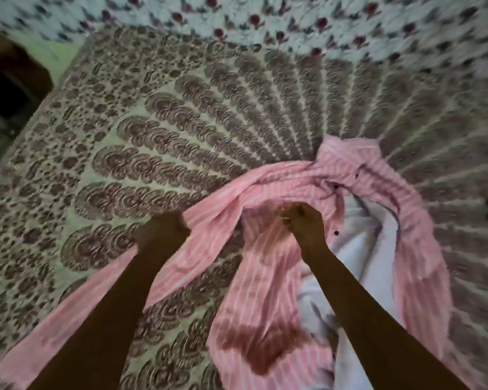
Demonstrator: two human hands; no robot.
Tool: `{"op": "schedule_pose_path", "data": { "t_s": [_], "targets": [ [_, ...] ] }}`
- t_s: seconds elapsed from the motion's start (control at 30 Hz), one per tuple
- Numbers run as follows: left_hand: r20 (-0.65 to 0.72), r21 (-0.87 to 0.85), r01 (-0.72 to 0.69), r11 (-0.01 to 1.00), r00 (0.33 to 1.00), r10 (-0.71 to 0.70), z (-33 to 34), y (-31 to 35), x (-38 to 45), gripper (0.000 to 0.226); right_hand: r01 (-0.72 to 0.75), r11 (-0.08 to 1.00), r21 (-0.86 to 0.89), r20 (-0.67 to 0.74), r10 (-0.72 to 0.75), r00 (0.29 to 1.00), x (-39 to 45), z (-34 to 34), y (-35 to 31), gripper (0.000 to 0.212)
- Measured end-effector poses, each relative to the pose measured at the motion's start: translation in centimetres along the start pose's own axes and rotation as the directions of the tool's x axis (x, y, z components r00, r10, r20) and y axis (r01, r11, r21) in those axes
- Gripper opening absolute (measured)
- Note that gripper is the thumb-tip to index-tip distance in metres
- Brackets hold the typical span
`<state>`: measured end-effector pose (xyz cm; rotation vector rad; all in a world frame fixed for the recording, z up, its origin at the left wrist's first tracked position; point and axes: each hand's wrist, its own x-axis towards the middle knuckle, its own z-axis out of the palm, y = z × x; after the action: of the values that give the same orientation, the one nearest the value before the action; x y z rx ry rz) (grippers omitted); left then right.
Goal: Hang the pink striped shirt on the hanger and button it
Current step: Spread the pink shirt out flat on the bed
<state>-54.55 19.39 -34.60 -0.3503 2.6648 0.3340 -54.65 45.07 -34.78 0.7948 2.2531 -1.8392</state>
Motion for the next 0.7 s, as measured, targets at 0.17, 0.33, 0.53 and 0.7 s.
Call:
{"op": "schedule_pose_path", "data": {
  "t_s": [0.17, 0.33, 0.53, 0.7],
  "targets": [
    [-0.209, -0.570, -0.169, 0.804, 0.976, 0.057, -0.6, 10.5, 6.9, 0.037, 0.121, 0.908, -0.401, -0.241, -0.232, 0.942, 8.0, -4.5, -1.9, 0.020],
    [-0.217, -0.665, -0.384, 0.641, 0.920, 0.326, 0.5, 15.4, 11.0, 0.005, 0.022, 0.780, -0.626, -0.365, -0.318, 0.875, 16.0, -6.1, -2.4, 0.059],
    [-0.111, -0.189, -0.562, 0.805, 0.827, 0.551, 2.8, 15.6, 14.1, 0.035, -0.148, 0.552, -0.821, -0.284, -0.170, 0.944, 21.1, -6.6, -1.3, 0.051],
    [-0.009, -0.417, -0.473, 0.777, 0.856, 0.516, 0.8, 15.6, 16.7, 0.013, -0.058, 0.530, -0.846, -0.200, -0.213, 0.956, 22.3, -7.2, -0.7, 0.053]
  ]
}}
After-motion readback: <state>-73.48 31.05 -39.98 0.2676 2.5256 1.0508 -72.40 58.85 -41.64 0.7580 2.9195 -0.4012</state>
